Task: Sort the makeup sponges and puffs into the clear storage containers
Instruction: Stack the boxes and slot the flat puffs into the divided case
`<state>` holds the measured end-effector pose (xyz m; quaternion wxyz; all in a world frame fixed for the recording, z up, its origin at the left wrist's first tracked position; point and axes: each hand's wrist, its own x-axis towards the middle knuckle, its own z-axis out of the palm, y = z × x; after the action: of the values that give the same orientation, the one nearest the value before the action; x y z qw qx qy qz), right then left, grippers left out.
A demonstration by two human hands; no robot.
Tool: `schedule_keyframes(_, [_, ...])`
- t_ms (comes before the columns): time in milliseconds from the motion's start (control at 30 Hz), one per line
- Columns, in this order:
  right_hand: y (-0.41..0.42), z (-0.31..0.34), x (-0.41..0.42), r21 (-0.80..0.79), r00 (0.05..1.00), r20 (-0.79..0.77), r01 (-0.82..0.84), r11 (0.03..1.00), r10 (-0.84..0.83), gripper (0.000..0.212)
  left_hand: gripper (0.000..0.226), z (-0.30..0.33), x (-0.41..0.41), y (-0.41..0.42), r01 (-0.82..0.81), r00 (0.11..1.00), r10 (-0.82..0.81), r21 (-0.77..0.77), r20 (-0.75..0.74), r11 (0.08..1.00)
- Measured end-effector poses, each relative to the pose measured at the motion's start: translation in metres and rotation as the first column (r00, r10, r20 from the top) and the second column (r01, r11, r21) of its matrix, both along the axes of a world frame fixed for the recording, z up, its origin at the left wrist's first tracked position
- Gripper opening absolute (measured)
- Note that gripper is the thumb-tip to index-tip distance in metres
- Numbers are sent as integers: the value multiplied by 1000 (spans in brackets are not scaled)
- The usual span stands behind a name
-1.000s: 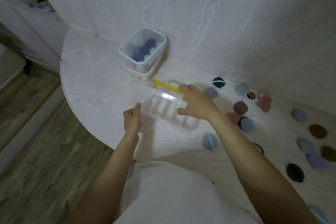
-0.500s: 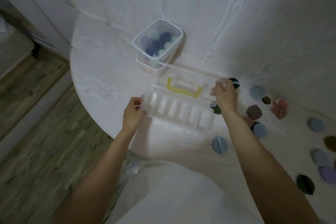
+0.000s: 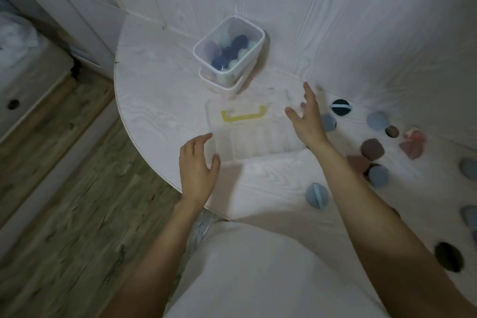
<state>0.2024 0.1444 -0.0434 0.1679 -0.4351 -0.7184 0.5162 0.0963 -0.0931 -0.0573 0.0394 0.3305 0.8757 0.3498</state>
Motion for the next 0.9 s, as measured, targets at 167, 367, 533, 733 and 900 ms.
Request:
schedule_keyframes(167, [-23, 2, 86, 66, 990, 142, 2, 998, -12, 33, 33, 23, 33, 45, 354, 934, -356, 91, 15, 931])
schedule_keyframes(367, [-31, -5, 199, 199, 900, 429, -14, 980, -74, 25, 31, 13, 94, 132, 712, 695, -710, 30, 116, 702])
schedule_keyframes(533, [-16, -8, 242, 241, 840, 500, 100, 965, -212, 29, 35, -8, 109, 210, 733, 680, -718, -125, 145, 669])
schedule_keyframes(733, [13, -28, 234, 237, 846, 475, 142, 961, -243, 49, 46, -30, 98, 271, 609, 782, -600, -420, 172, 673])
schedule_keyframes(900, [23, -47, 219, 289, 786, 606, -71, 955, -125, 63, 55, -41, 88, 291, 572, 775, -618, -568, 136, 592])
